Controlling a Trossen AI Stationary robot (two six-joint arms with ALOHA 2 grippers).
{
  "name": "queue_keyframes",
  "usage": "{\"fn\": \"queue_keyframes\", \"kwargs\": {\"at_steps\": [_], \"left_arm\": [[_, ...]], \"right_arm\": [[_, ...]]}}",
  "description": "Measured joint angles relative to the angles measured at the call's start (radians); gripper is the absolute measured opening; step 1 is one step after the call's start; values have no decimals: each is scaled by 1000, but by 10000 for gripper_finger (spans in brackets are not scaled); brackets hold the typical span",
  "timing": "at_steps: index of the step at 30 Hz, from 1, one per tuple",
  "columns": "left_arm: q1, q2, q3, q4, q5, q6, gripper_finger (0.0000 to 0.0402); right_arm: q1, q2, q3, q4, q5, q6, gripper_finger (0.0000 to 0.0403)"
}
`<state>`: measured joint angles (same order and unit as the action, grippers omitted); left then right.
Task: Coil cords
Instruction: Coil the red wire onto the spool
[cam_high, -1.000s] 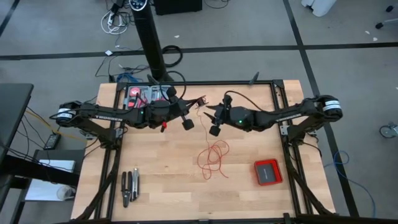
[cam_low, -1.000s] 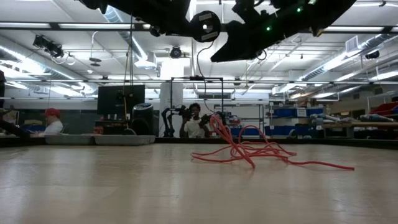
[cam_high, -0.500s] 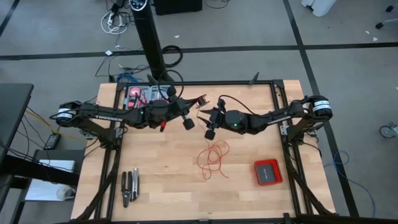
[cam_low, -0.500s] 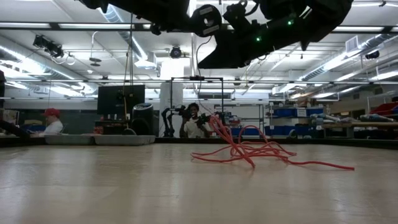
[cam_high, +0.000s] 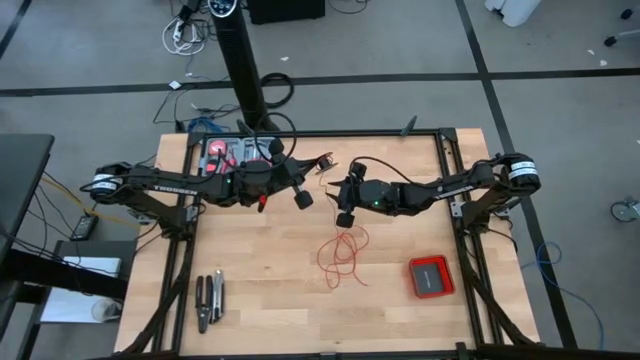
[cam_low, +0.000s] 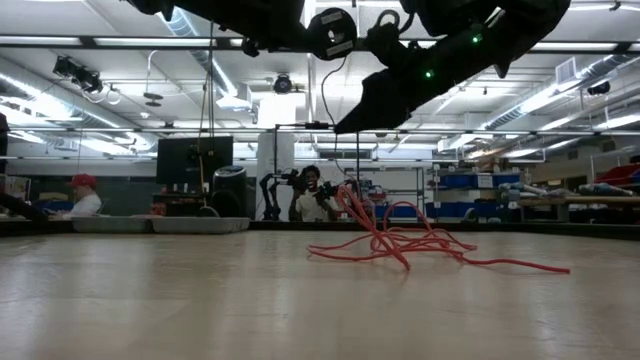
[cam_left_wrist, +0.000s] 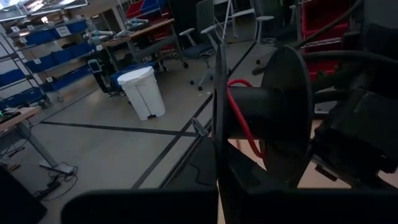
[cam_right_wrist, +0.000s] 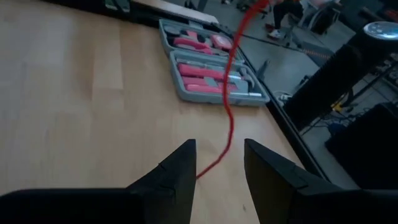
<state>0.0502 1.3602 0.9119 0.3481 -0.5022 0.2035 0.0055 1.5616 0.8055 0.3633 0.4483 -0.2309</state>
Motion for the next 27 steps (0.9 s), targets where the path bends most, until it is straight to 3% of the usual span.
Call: {"fn": "queue_keyframes", "kwargs": {"at_steps": [12,27], "left_arm": [[0,0,0,25,7,0,0],[0,0,0,52,43,-26,0]], "right_arm": [[-1,2,0,80,-20,-7,119],[-2,3,0,108,-32,-50,23]]}}
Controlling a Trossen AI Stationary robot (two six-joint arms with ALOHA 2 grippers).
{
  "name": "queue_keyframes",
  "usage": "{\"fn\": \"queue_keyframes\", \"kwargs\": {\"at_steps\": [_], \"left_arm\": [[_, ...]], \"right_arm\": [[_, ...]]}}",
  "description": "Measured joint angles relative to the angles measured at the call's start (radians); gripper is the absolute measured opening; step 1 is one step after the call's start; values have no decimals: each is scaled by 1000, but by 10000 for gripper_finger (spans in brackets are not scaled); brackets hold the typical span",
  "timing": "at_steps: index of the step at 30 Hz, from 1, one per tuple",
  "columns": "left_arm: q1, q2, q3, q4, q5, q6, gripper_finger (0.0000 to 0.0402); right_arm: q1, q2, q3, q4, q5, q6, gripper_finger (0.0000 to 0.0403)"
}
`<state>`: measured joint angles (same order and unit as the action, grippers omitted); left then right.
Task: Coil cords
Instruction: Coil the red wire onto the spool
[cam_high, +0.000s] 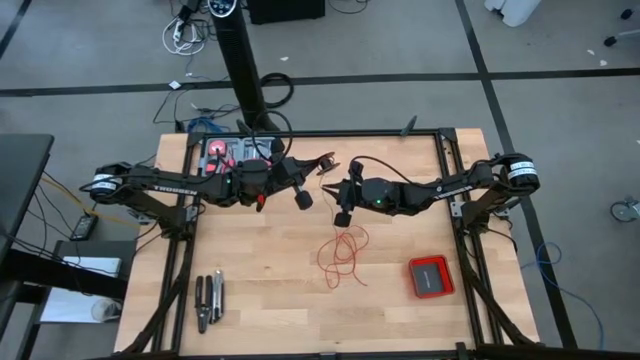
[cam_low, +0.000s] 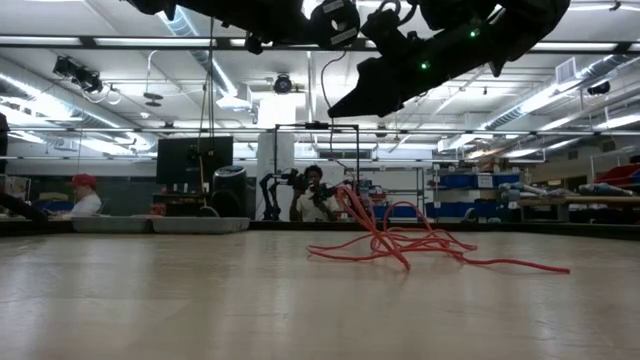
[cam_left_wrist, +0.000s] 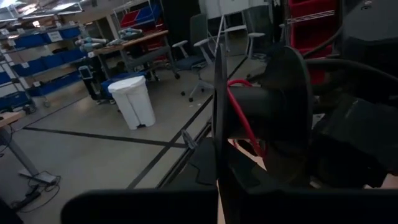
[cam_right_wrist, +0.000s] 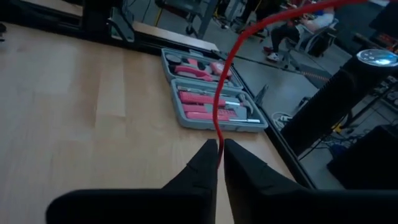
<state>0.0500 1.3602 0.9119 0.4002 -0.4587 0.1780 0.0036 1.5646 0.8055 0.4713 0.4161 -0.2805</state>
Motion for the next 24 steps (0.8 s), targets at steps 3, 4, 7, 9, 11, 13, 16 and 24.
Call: {"fn": "queue_keyframes", "kwargs": {"at_steps": [3,4,7,9,11,13,16,24], "left_arm": [[0,0,0,1,0,0,0],[0,0,0,1,0,0,0],[0,0,0,1,0,0,0],[0,0,0,1,0,0,0],[0,0,0,1,0,0,0],[0,0,0,2,0,-1,0],[0,0,0,7,0,-1,0],[0,0,0,13,0,-4,0]], "right_arm": [[0,0,0,3,-19,-7,22],[0,0,0,6,-24,-5,25],[0,0,0,20,-27,-5,35],[0,0,0,25,-27,-5,43],[0,0,0,29,-27,-4,50],[0,0,0,30,-27,-4,55],[-1,0,0,38,-27,-5,56],[-8,4,0,40,-28,-13,7]]}}
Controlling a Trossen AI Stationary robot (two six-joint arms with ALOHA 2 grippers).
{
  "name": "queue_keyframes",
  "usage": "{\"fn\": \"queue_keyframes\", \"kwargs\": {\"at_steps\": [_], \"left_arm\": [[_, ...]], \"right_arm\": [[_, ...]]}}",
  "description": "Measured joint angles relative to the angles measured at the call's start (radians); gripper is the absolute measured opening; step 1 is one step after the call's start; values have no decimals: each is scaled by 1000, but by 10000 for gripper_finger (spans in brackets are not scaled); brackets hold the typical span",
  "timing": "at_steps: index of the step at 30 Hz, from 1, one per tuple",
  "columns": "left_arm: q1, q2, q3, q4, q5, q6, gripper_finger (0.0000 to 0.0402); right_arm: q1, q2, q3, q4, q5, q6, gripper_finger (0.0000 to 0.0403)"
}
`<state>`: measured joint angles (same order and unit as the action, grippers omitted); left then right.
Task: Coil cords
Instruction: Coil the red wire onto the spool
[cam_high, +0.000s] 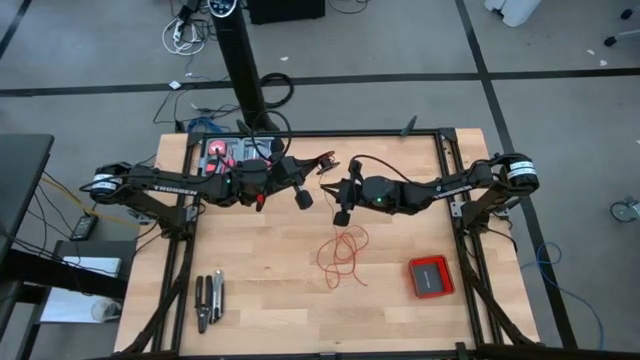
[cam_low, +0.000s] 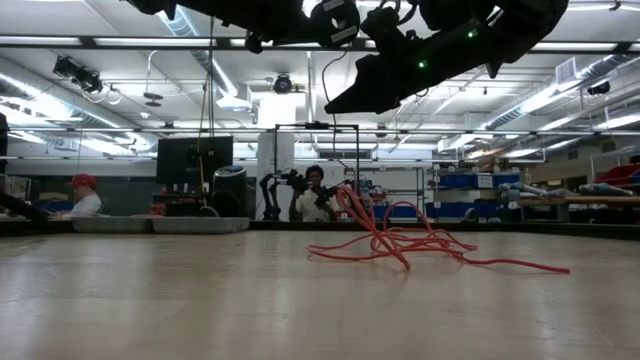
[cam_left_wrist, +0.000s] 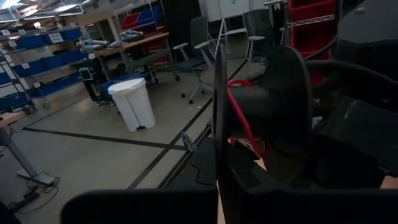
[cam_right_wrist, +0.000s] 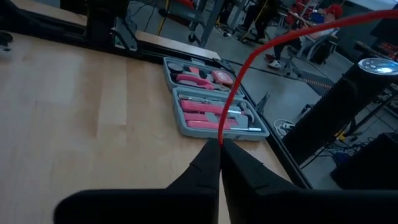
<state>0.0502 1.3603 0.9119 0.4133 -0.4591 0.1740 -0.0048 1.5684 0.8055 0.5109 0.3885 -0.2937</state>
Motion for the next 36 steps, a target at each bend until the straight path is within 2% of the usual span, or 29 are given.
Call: {"fn": "queue_keyframes", "kwargs": {"at_steps": [7,12,15,26,33,36], "left_arm": [[3,10,0,-30,-13,-6,0],[16,15,0,-46,-75,-34,0],[16,15,0,-61,-76,-36,0],[18,15,0,-181,-67,111,0],[34,15,0,-262,-68,137,0],[35,15,0,-263,-68,136,0]], "right_arm": [[21,1,42,-8,-7,15,3],[30,1,134,-163,-8,110,1],[46,1,156,-180,0,73,1],[68,-36,161,-177,21,37,0],[69,-152,161,-277,104,27,0],[69,-202,161,-389,174,28,0]]}}
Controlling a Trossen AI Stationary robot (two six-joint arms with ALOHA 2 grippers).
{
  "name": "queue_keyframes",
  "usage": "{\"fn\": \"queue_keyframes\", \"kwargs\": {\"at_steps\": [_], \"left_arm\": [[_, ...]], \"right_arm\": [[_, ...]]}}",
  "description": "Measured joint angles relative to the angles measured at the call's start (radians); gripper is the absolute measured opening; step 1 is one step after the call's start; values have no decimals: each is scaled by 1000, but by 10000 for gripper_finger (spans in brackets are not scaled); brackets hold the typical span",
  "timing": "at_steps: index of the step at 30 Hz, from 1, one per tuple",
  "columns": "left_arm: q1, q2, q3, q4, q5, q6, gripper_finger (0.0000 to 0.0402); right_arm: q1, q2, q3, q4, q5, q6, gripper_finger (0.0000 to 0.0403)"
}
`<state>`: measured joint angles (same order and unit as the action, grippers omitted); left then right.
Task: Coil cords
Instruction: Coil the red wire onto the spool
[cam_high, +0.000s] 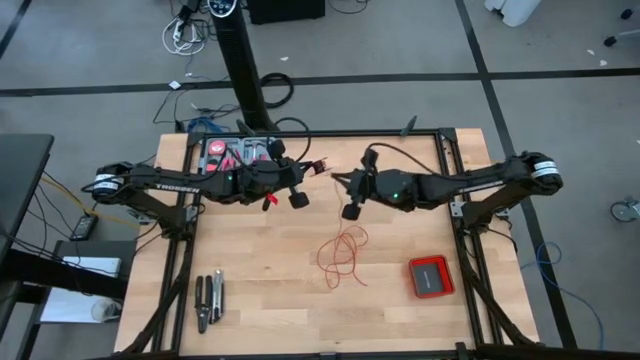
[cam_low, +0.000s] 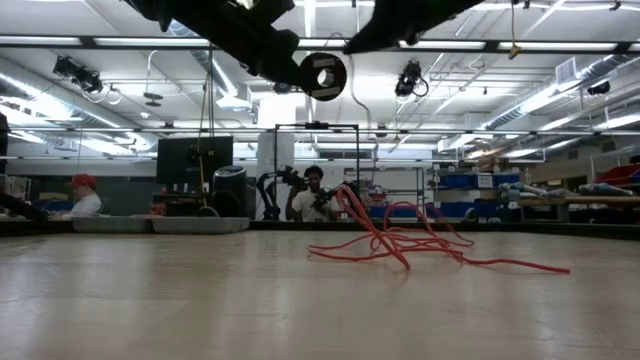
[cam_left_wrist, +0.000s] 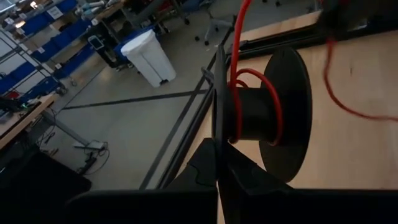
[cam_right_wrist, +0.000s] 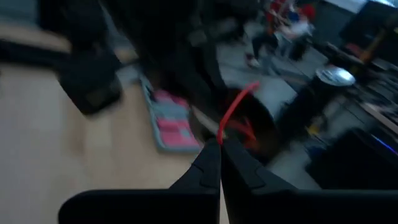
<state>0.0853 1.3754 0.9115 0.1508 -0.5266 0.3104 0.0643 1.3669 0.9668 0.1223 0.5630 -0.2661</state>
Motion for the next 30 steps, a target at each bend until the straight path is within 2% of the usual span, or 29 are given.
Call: {"fn": "queue_keyframes", "kwargs": {"at_steps": [5,11,15,22,30], "left_arm": [[-1,0,0,15,3,-1,0],[-2,0,0,39,46,-3,0],[-3,-3,0,44,50,-7,0],[-8,-5,0,115,111,-57,0],[-7,-5,0,138,105,-120,0]], "right_arm": [[-3,-61,0,-191,87,9,0],[-29,-64,0,-350,187,47,0],[-60,-59,-1,-414,180,103,0],[-76,27,-2,-295,65,87,0],[-64,211,-2,77,71,-3,0]]}}
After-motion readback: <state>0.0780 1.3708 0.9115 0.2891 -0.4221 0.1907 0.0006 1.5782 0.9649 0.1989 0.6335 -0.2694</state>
